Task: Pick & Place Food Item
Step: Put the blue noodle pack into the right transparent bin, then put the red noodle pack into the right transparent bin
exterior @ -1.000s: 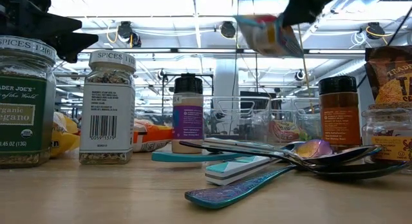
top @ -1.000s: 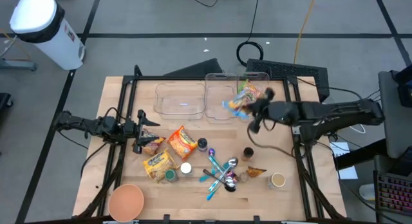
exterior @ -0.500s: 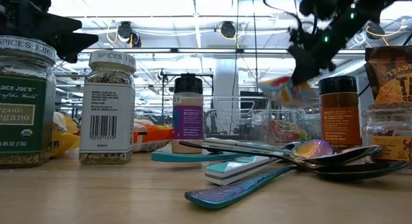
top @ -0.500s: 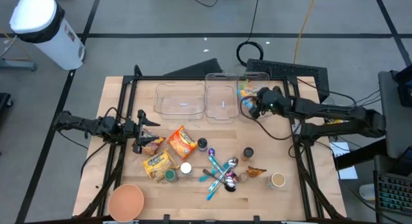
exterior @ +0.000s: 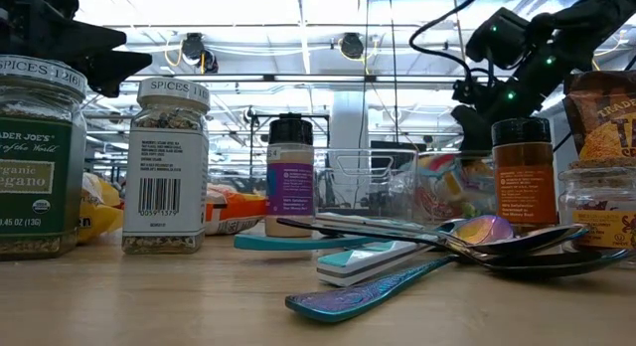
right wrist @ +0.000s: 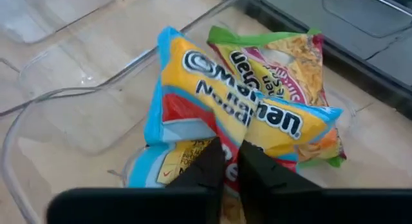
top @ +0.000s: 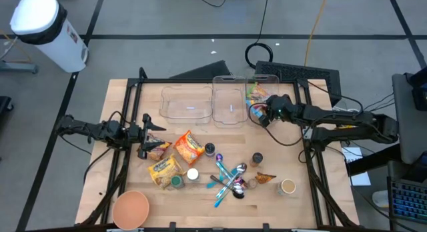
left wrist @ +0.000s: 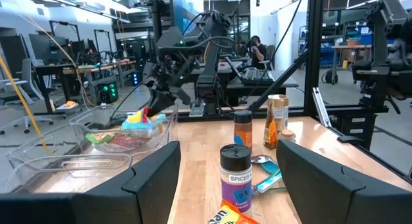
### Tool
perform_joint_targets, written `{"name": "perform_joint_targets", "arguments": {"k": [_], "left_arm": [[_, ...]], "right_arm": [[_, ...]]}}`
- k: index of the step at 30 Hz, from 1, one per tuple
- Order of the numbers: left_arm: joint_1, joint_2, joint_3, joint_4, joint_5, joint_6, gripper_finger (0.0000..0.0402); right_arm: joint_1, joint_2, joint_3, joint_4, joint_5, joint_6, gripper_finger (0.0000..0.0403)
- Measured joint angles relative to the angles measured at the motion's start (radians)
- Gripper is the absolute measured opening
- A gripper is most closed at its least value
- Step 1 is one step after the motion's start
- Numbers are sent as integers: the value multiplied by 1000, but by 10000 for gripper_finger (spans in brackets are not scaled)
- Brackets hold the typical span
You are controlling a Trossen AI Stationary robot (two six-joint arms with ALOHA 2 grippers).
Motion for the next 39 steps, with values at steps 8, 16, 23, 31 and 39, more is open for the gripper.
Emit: {"name": "perform_joint_targets", "arguments": {"k": [8,16,23,31,39], "left_arm": [[0,0,0,1,0,0,267],[0,0,0,0,0,0,267],[0,0,0,0,0,0,267],[0,0,0,4,0,0,267],[0,0,0,195,1,-24,267]], "right_arm": [[0,-59,16,39,-17,-8,187],[33,-273,91,69,-285,31,288],[187,-393,17,228,-652,46,287],[416,-395,-186,659,-672,11,272],[474,-401,-231,830,-671,-115,270]]}}
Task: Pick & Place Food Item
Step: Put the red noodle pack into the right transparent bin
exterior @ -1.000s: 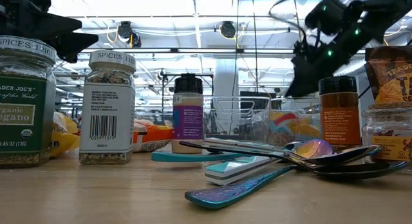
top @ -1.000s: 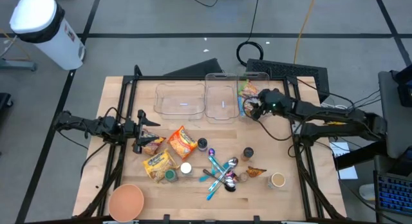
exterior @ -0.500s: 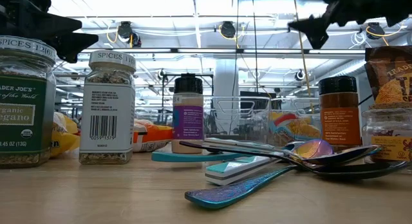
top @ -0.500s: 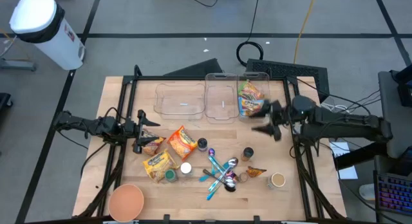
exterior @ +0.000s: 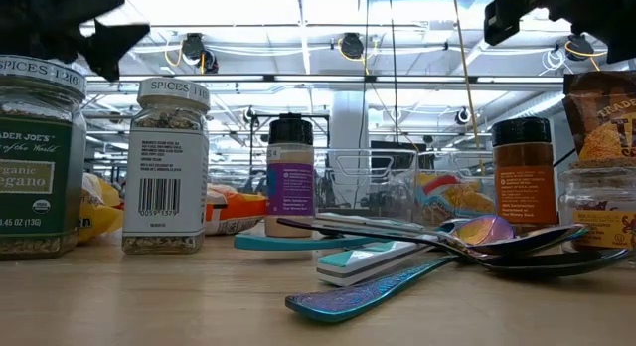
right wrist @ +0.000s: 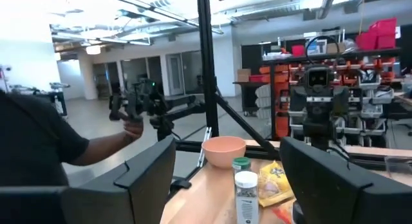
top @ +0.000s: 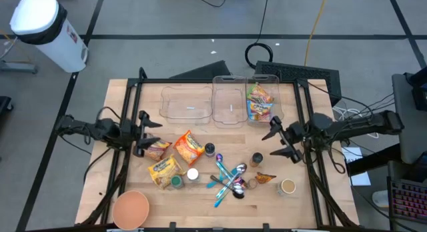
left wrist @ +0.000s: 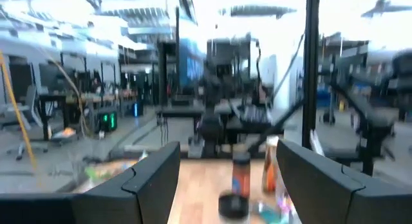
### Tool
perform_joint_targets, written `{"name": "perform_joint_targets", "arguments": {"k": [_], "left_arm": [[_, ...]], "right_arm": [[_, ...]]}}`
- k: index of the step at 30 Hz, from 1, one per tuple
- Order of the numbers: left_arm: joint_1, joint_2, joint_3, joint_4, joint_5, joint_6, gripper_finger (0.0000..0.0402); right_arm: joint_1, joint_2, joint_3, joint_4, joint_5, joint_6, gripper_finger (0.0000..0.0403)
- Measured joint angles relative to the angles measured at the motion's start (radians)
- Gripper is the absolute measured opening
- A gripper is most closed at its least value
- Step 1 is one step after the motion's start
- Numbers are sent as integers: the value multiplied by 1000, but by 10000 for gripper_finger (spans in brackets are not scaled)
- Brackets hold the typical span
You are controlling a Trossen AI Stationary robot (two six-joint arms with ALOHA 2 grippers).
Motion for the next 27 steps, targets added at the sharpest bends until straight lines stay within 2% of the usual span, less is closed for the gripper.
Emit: {"name": "perform_joint_targets", "arguments": {"k": [9,14,16,20,23,27], "left_arm": [[0,20,0,27,-6,-92,267],[-1,144,80,-11,-84,-167,267],[-1,222,161,-164,-84,-228,267],[-1,389,383,-574,-81,-392,267],[-1,502,532,-828,-11,-467,267],[-4,629,633,-1070,41,-554,267]], "right_arm": [[-23,3,0,0,2,-18,270],[-30,3,0,-1,2,-17,270],[-29,5,0,-2,2,-17,270],[-29,13,0,-13,3,3,270],[-29,25,-1,-24,16,12,270],[-29,42,-1,-23,102,-7,270]]}}
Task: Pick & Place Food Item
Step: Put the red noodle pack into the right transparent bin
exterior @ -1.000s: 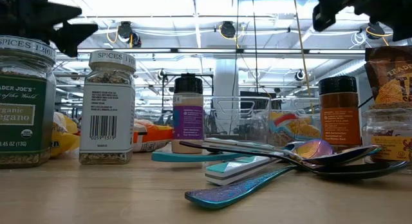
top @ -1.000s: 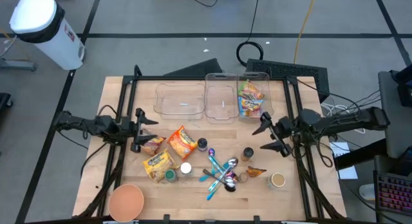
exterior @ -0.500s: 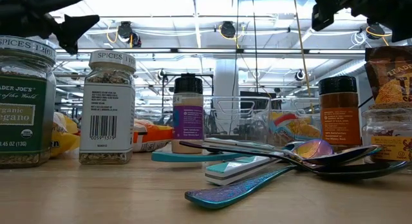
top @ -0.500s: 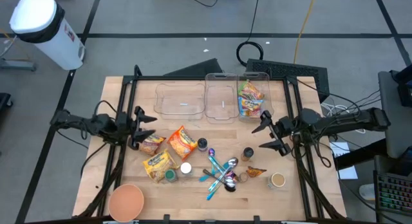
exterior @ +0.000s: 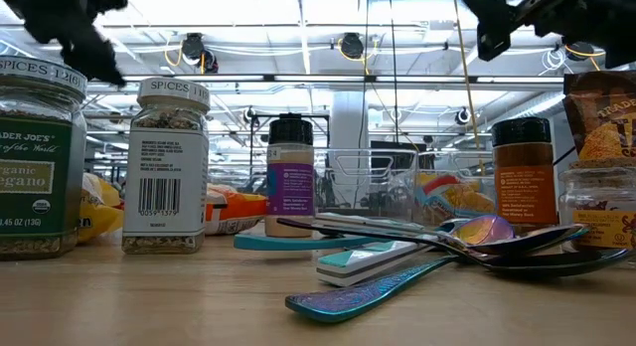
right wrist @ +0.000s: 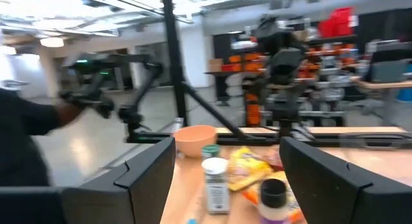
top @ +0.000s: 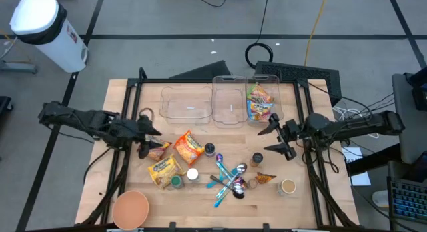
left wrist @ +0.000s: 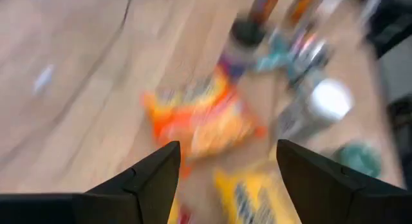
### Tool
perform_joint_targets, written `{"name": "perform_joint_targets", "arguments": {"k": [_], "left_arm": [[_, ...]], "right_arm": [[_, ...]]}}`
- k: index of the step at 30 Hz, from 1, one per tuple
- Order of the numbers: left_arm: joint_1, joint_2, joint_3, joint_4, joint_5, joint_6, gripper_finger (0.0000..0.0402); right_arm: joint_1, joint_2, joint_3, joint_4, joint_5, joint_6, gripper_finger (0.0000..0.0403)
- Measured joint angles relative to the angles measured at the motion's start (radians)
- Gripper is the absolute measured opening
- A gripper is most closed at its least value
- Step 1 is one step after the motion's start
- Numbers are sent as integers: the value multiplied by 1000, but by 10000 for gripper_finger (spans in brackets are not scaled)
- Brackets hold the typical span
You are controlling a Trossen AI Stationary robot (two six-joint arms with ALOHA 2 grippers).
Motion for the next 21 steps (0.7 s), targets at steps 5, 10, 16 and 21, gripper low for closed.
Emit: {"name": "perform_joint_targets", "arguments": {"k": [5,10,16,21], "left_arm": [[-3,131,-25,-149,13,-144,266],[-3,232,-65,-207,5,-219,266],[-3,322,-87,-193,-20,-294,266],[-3,394,-102,-148,-19,-286,266]], "right_arm": [[0,18,0,0,73,-10,270],[0,29,0,17,86,-10,270],[0,33,0,31,86,-10,270],[0,33,0,31,85,-10,270]]}}
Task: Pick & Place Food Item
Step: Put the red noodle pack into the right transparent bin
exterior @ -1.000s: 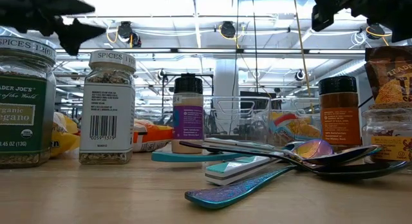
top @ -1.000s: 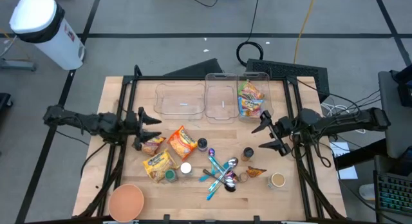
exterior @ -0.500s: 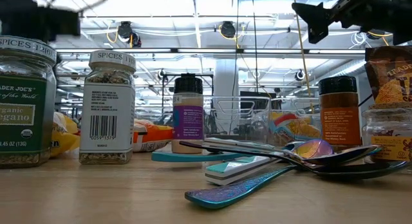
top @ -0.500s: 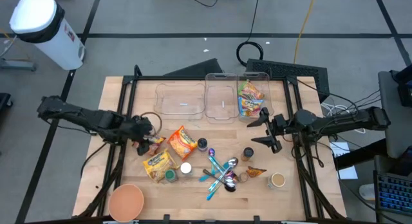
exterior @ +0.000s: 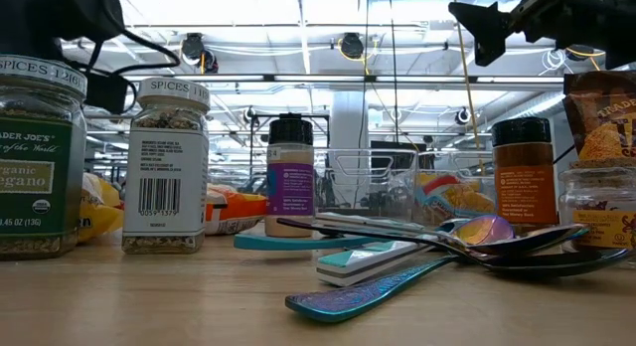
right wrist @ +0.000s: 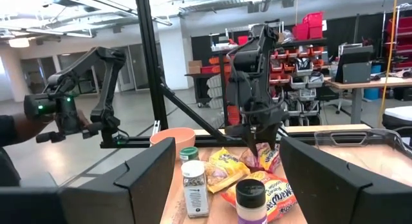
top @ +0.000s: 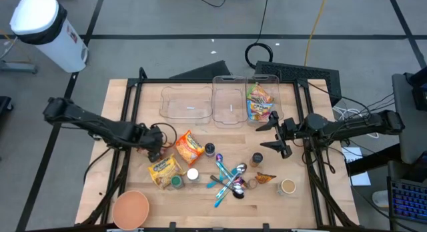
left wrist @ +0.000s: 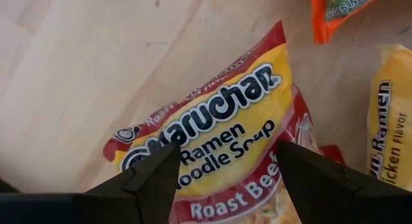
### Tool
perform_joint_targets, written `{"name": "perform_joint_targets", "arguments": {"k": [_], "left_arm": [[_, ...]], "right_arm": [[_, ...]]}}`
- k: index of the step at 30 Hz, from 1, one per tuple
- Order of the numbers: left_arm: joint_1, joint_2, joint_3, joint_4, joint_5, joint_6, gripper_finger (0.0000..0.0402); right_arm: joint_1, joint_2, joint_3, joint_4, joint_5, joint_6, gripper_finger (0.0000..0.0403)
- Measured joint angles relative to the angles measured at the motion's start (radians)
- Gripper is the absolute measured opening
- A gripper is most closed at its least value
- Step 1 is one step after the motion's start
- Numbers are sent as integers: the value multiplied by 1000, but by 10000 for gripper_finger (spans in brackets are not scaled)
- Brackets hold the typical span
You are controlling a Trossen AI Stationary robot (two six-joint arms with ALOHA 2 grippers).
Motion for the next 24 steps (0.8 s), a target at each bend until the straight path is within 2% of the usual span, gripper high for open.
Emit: {"name": "perform_joint_targets", "arguments": {"k": [3,6,13,17,20,24], "left_arm": [[0,27,0,5,3,2,255],[0,32,0,7,11,2,220],[0,27,1,10,30,3,88],[0,27,19,-8,49,74,21],[0,7,52,-34,50,93,7],[0,-25,133,-102,-29,94,11]], "right_arm": [[0,0,0,0,0,0,270],[0,0,0,0,0,0,270],[0,0,0,0,0,0,270],[0,0,0,0,0,0,270],[0,0,0,0,0,0,270],[0,0,0,0,0,0,270]]}}
